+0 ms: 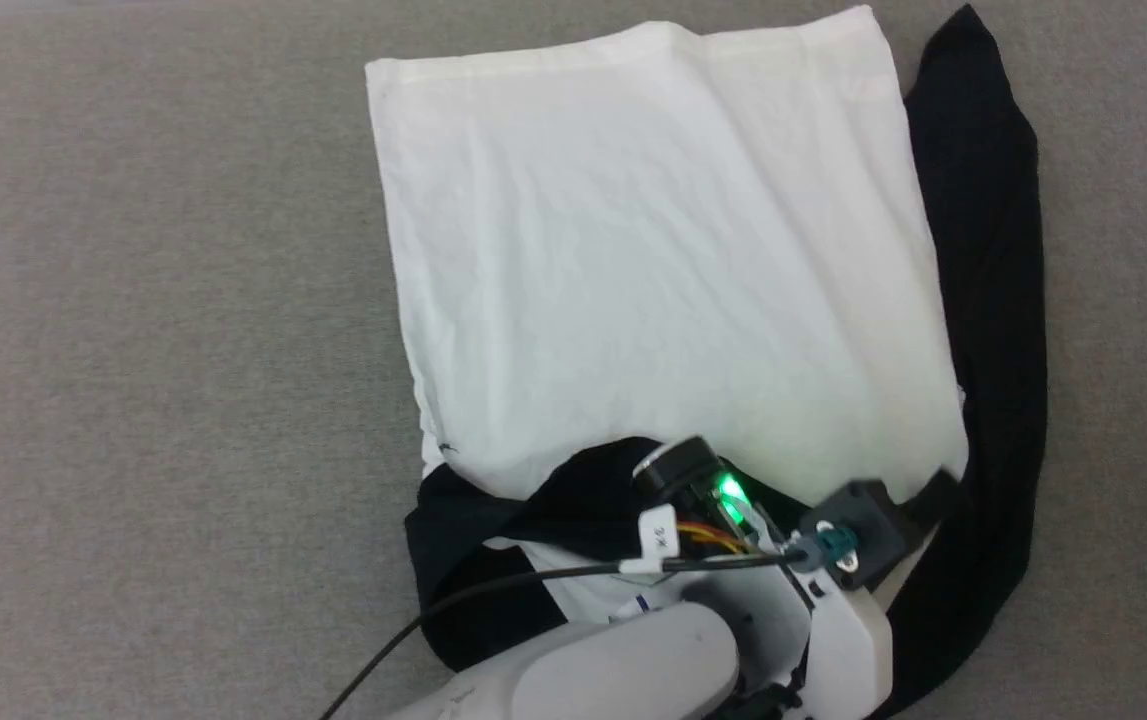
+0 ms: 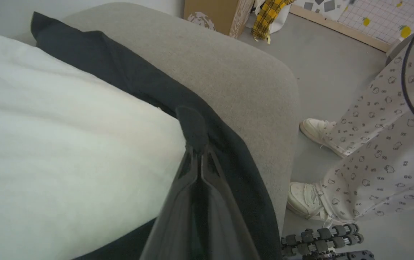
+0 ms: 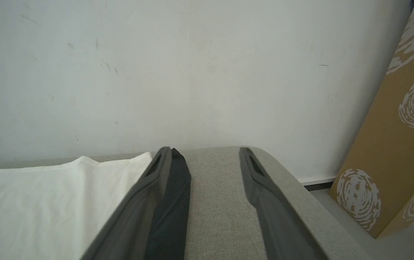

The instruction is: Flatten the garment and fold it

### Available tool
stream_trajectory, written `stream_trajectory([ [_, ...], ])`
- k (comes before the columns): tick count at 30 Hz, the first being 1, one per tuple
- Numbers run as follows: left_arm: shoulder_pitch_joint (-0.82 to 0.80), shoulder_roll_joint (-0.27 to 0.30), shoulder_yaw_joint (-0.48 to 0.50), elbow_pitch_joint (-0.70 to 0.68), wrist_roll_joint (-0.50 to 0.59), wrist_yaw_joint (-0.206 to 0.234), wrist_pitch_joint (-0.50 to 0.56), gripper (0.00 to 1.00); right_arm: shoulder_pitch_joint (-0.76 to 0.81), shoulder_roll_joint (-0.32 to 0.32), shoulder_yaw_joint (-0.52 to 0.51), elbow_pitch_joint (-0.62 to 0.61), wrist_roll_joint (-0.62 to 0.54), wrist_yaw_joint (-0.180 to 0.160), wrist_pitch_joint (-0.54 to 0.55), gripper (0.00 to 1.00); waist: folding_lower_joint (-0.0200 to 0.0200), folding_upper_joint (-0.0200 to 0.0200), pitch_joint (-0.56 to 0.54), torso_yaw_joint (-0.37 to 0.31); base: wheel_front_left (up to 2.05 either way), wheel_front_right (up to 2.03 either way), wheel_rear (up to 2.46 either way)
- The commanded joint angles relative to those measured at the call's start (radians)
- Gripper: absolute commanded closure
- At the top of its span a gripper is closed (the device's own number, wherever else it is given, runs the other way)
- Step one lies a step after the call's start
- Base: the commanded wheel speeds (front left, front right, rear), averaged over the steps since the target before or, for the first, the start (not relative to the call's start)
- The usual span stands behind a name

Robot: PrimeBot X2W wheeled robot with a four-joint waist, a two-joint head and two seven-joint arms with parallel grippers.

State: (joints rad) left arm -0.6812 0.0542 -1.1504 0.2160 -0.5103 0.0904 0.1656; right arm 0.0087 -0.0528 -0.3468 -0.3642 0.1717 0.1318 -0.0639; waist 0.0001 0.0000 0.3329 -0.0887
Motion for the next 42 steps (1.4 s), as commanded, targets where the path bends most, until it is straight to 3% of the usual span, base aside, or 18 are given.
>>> stream_trajectory([
  [1,-0.028,-0.004,-0.05,0.047,-0.016,-0.003,0.0,1.0,-0.02,0.003,0.011,0.01,0.003,-0.001,-0.008,0.0,-0.0001,0.0,0.046,-0.048,0.0,0.0,0.0],
  [5,-0.035,-0.004,-0.106,0.124,-0.073,-0.015,0.018,1.0,-0.039,0.003,0.03,0.023,0.0,-0.001,-0.015,0.0,-0.0001,0.0,0.077,-0.079,0.0,0.0,0.0],
  [14,-0.058,-0.004,-0.128,0.24,-0.11,0.021,0.06,1.0,-0.067,0.003,0.065,0.054,-0.004,-0.001,-0.025,0.0,-0.0001,0.0,0.101,-0.117,0.0,0.0,0.0],
  [19,-0.053,-0.004,-0.129,0.249,-0.117,0.012,0.074,0.02,-0.069,0.003,0.058,0.062,-0.016,-0.001,-0.02,0.0,-0.0001,0.0,0.078,-0.105,0.0,0.0,0.0],
  [27,-0.067,-0.004,-0.129,0.134,-0.221,0.019,0.044,0.0,-0.041,0.003,0.031,0.047,-0.022,-0.001,-0.005,0.0,-0.0001,0.0,-0.001,-0.026,0.0,0.0,0.0],
  [31,-0.103,-0.004,-0.085,0.047,-0.291,0.062,-0.035,0.0,-0.021,0.003,0.016,0.028,-0.02,-0.001,0.006,0.0,-0.0001,0.0,-0.031,0.024,0.0,0.0,0.0],
  [35,-0.129,0.004,0.022,-0.011,-0.308,0.124,-0.151,0.0,-0.003,0.003,0.007,0.01,-0.018,-0.001,0.018,0.0,-0.0001,0.0,-0.056,0.065,0.0,0.0,0.0],
  [38,-0.113,0.082,0.128,-0.088,-0.31,0.178,-0.24,0.0,0.007,0.003,0.009,0.002,-0.016,-0.001,0.025,0.0,-0.0001,0.0,-0.072,0.081,0.0,0.0,0.0],
  [42,-0.037,0.249,0.262,-0.234,-0.297,0.267,-0.344,0.0,0.02,0.003,0.012,-0.004,-0.015,-0.001,0.033,0.0,-0.0001,0.0,-0.088,0.093,0.0,0.0,0.0],
])
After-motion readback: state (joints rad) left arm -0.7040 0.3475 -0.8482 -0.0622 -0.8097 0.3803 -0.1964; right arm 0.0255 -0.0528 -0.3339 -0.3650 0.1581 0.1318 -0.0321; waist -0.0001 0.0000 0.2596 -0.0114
